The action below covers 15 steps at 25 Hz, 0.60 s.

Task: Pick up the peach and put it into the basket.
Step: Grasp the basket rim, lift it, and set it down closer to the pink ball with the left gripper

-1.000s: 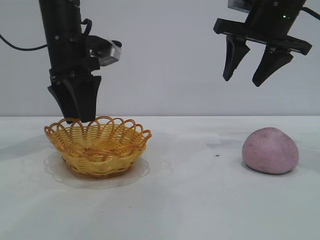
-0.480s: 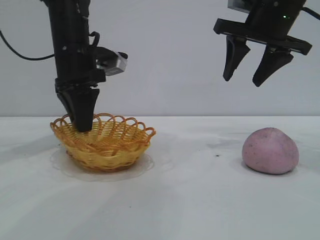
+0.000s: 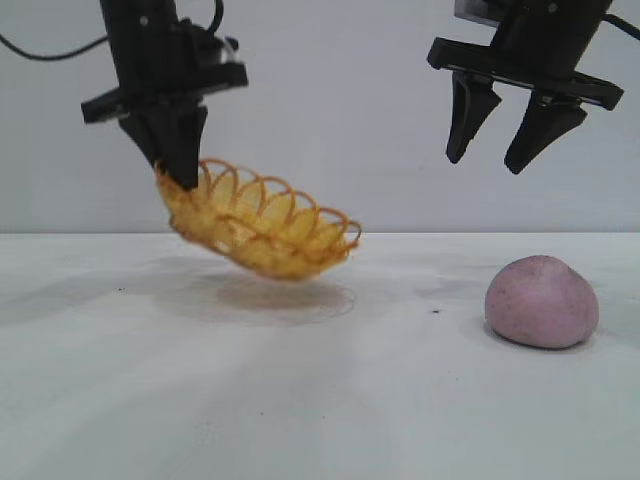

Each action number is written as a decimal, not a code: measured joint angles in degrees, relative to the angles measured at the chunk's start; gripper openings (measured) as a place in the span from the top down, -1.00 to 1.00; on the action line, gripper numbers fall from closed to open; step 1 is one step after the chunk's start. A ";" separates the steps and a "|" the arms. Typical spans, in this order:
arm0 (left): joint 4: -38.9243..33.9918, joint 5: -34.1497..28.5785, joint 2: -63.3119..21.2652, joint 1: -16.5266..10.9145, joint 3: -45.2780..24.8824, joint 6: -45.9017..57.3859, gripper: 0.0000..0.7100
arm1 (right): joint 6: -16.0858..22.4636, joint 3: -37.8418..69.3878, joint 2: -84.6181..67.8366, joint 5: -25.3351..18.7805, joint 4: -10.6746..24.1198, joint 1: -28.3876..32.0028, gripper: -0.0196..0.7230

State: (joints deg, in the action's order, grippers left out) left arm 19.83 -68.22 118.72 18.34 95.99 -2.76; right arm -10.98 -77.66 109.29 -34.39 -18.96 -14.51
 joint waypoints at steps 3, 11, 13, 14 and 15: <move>3.27 7.85 -3.76 1.48 -9.14 1.00 1.00 | -0.22 0.00 0.00 0.14 0.00 0.00 -0.15; 15.65 23.84 -6.89 2.94 -23.92 -0.13 1.00 | -0.22 0.00 0.00 0.18 0.00 0.00 -0.15; 16.40 26.49 -6.89 2.94 -25.50 -0.22 1.00 | -0.22 0.00 0.00 0.07 0.00 0.00 -0.15; 16.68 27.42 -6.89 2.94 -25.97 -0.22 1.00 | -0.22 0.00 0.00 -0.02 0.00 0.00 -0.15; 16.77 28.13 -6.89 2.94 -26.18 -0.25 1.00 | -0.22 0.00 0.00 -0.05 0.00 0.00 -0.15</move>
State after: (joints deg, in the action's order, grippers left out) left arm 36.60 -40.09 111.84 21.27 69.81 -3.01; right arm -11.20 -77.66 109.29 -34.44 -18.96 -14.51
